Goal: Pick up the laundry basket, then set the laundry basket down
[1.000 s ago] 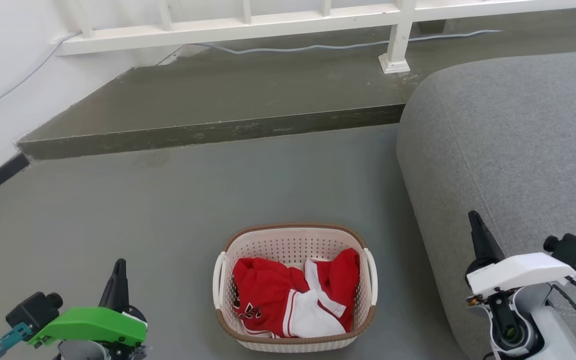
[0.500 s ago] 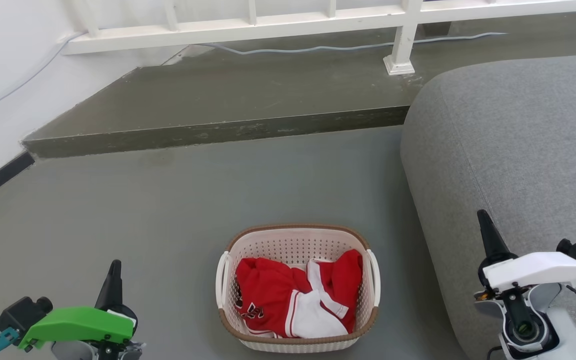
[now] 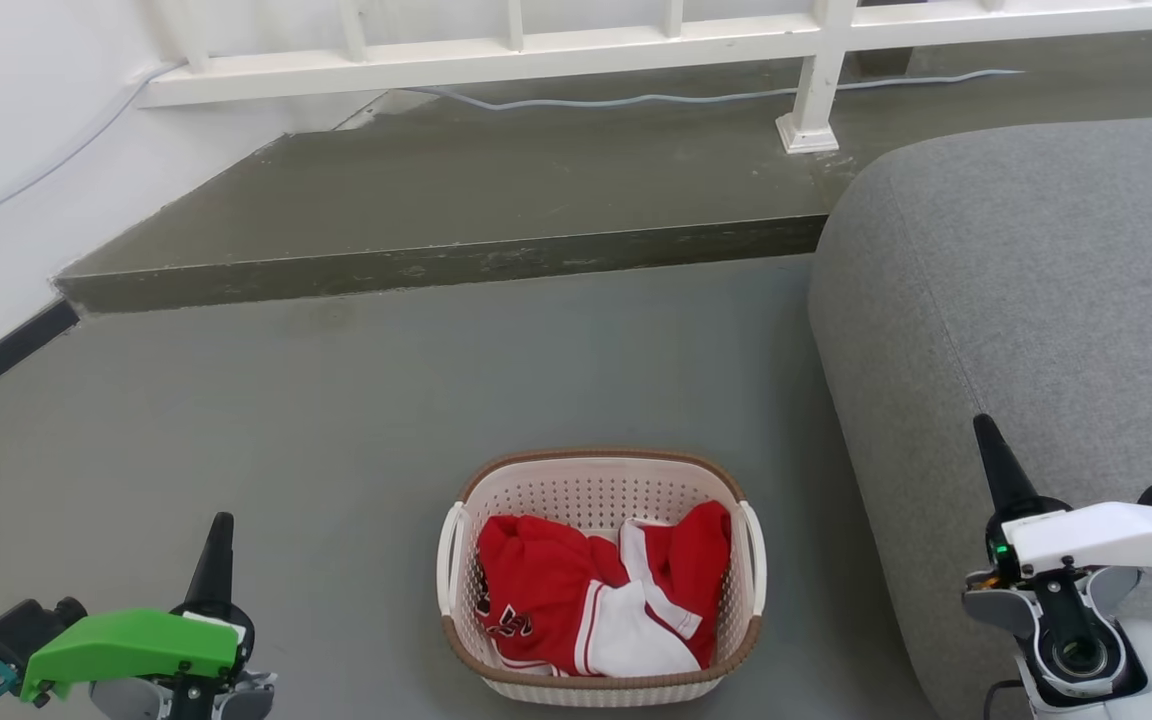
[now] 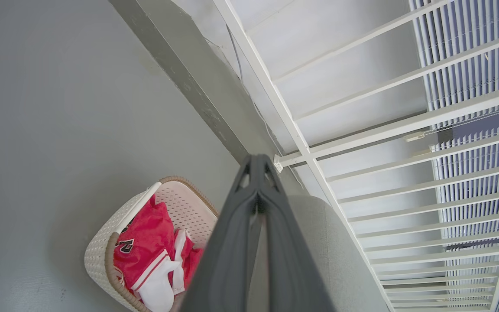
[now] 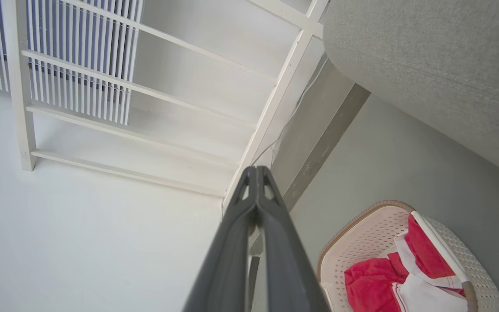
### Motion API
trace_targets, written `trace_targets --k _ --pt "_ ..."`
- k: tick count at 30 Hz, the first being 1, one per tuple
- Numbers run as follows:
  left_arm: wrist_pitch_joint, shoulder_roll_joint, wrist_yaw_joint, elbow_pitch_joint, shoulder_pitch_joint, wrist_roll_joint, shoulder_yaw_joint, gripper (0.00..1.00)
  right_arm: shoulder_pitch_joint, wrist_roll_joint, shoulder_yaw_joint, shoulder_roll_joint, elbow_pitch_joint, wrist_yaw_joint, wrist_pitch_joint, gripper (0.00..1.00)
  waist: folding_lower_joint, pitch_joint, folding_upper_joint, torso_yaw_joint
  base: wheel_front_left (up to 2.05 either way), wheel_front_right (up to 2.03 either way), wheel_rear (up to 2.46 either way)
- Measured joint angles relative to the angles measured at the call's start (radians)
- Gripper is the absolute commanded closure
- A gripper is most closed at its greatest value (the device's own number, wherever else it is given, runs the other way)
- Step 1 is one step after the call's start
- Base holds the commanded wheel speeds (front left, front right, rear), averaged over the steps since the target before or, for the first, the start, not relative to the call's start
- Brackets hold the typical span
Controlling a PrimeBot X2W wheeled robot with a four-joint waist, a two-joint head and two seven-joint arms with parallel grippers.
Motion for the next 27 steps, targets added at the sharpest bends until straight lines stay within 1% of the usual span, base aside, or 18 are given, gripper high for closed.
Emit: trace_targets --k 8,11,27 --pt "0.026 0.0 -0.001 0.0 -0.009 -0.084 0.018 1.0 0.0 0.081 -0.031 0.005 0.002 0.013 0.025 1.0 0.0 -0.001 0.0 0.006 0.0 0.0 0.0" --pt "0.033 -0.001 -0.01 0.0 -0.01 -0.108 0.026 1.0 -0.001 0.116 -0.041 0.007 0.002 0.018 0.032 1.0 0.0 -0.002 0.0 0.009 0.0 0.0 0.0" --pt "0.08 -0.002 -0.022 -0.001 -0.015 -0.274 0.061 1.0 -0.002 0.281 -0.101 0.015 0.006 0.045 0.079 1.0 0.0 -0.005 -0.0001 0.021 0.0 0.0 0.0"
